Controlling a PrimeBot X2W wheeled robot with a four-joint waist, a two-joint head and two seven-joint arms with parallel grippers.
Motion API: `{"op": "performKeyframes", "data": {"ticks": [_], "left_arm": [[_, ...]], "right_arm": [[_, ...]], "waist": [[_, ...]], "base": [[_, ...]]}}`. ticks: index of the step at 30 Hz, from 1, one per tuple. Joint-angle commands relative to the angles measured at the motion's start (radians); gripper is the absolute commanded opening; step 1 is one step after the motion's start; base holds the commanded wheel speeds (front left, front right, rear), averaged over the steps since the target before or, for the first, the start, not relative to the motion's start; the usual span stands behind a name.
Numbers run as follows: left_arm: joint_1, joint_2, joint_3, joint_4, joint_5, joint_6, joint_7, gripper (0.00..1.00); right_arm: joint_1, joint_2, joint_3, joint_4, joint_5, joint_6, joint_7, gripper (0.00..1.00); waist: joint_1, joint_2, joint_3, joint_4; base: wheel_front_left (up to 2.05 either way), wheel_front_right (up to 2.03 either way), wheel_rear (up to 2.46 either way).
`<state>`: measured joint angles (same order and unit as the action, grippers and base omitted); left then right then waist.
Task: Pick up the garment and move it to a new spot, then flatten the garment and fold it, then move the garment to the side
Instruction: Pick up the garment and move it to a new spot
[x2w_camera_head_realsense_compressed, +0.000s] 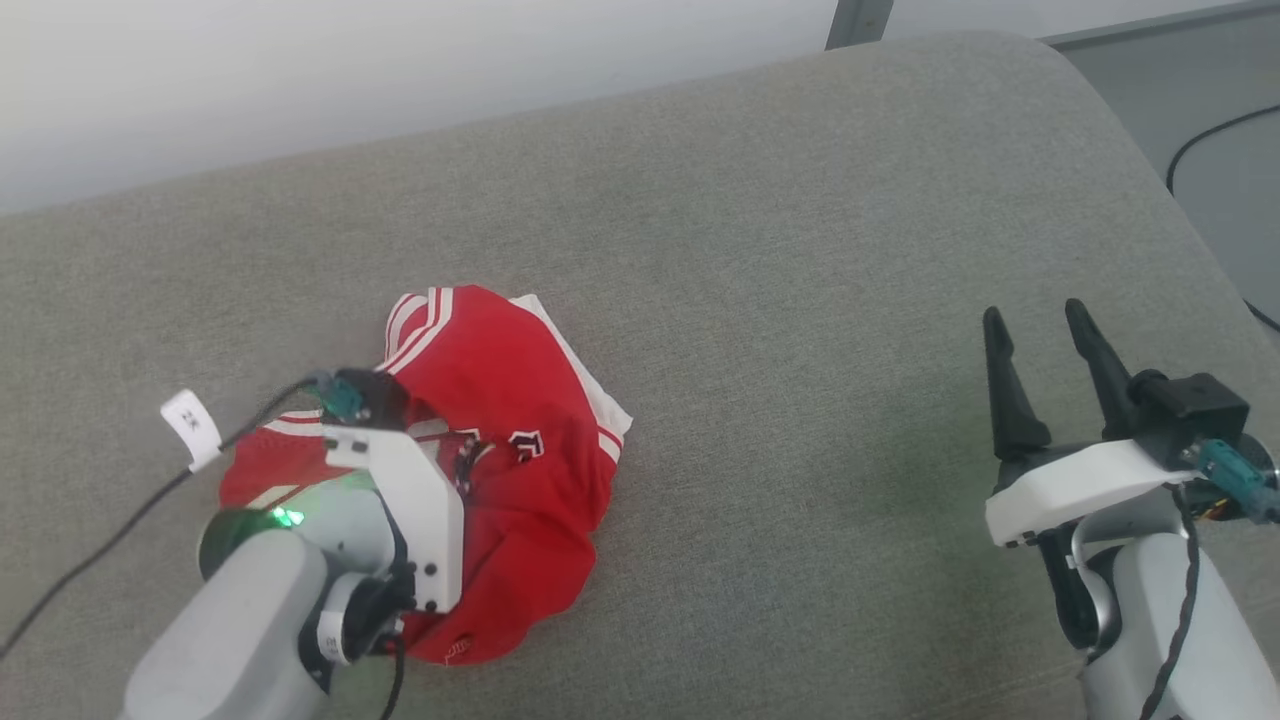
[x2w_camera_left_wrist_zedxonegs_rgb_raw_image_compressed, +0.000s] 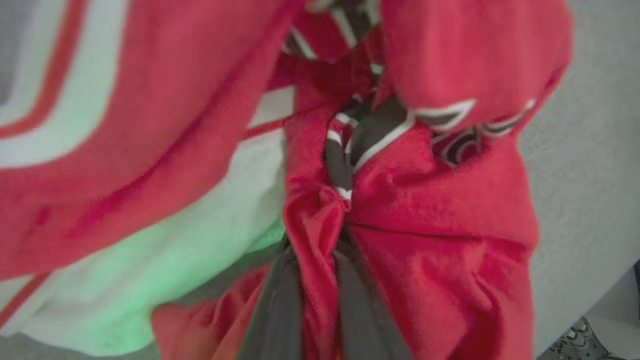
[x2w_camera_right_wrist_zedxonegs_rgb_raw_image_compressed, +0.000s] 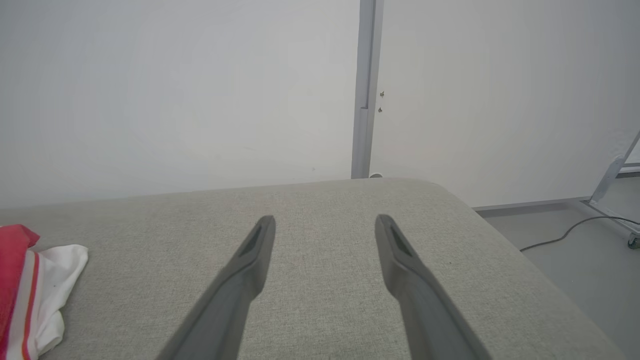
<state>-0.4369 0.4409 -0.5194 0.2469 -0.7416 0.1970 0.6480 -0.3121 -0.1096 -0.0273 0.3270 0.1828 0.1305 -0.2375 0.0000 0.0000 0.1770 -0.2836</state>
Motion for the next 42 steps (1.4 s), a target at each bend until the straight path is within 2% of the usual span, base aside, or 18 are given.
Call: {"op": "performKeyframes", "data": {"ticks": [1, 4, 6, 7, 8, 9, 18, 23, 28, 29, 34, 42], "left_arm": [[0.012, -0.009, -0.011, 0.043, -0.001, -0.013, -0.01, 0.0], [0.006, -0.03, -0.018, 0.114, -0.013, -0.032, -0.027, 0.02], [0.001, -0.043, -0.02, 0.15, -0.017, -0.043, -0.041, 0.12], [-0.005, -0.046, -0.02, 0.163, -0.016, -0.051, -0.052, 0.46], [-0.011, -0.048, -0.019, 0.176, -0.016, -0.056, -0.06, 0.96], [-0.016, -0.05, -0.016, 0.185, -0.02, -0.06, -0.066, 1.0], [-0.022, -0.035, 0.0, 0.179, -0.023, -0.105, -0.133, 1.0], [0.026, 0.004, 0.035, 0.116, -0.03, -0.101, -0.2, 1.0], [0.092, 0.057, 0.106, 0.036, -0.03, -0.102, -0.335, 1.0], [0.125, 0.071, 0.139, 0.019, -0.039, -0.096, -0.393, 1.0], [0.205, 0.112, 0.208, -0.003, -0.042, -0.109, -0.526, 1.0], [0.325, 0.135, 0.308, 0.013, -0.059, -0.135, -0.747, 1.0]], "right_arm": [[-0.001, 0.005, 0.006, 0.008, -0.01, 0.0, -0.008, 1.0], [-0.006, 0.005, 0.013, 0.019, -0.011, 0.0, -0.011, 1.0], [-0.006, 0.004, 0.016, 0.023, -0.012, 0.0, -0.011, 1.0], [-0.006, 0.003, 0.019, 0.026, -0.011, 0.0, -0.011, 1.0], [-0.005, 0.001, 0.02, 0.028, -0.013, 0.0, -0.011, 1.0], [-0.003, -0.001, 0.021, 0.03, -0.015, 0.0, -0.01, 1.0], [0.022, -0.019, 0.03, 0.041, -0.018, 0.0, 0.004, 1.0], [0.042, -0.024, 0.036, 0.043, -0.018, 0.0, 0.01, 1.0], [0.059, -0.031, 0.036, 0.044, -0.008, 0.0, 0.011, 1.0], [0.066, -0.035, 0.033, 0.045, -0.008, 0.0, 0.01, 1.0], [0.083, -0.034, 0.021, 0.042, -0.016, 0.0, 0.015, 1.0], [0.11, -0.027, 0.0, 0.036, -0.02, 0.0, 0.017, 1.0]], "waist": [[0.0, 0.0, -0.002, 0.002], [0.0, 0.0, -0.008, 0.007], [0.0, 0.0, -0.015, 0.013], [0.0, 0.0, -0.02, 0.016], [0.0, 0.0, -0.025, 0.02], [0.0, 0.0, -0.031, 0.024], [0.0, 0.0, -0.098, 0.07], [0.0, 0.0, -0.144, 0.106], [0.0, 0.0, -0.172, 0.148], [0.0, 0.0, -0.181, 0.168], [0.0, 0.0, -0.201, 0.209], [0.0, 0.0, -0.221, 0.245]], "base": [[0.0, 0.0, 0.0], [0.0, 0.0, 0.0], [0.0, 0.0, 0.0], [0.0, 0.0, 0.0], [0.0, 0.0, 0.0], [0.0, 0.0, 0.0], [0.0, 0.0, 0.0], [0.0, 0.0, 0.0], [0.0, 0.0, 0.0], [0.0, 0.0, 0.0], [0.0, 0.0, 0.0], [0.0, 0.0, 0.0]]}}
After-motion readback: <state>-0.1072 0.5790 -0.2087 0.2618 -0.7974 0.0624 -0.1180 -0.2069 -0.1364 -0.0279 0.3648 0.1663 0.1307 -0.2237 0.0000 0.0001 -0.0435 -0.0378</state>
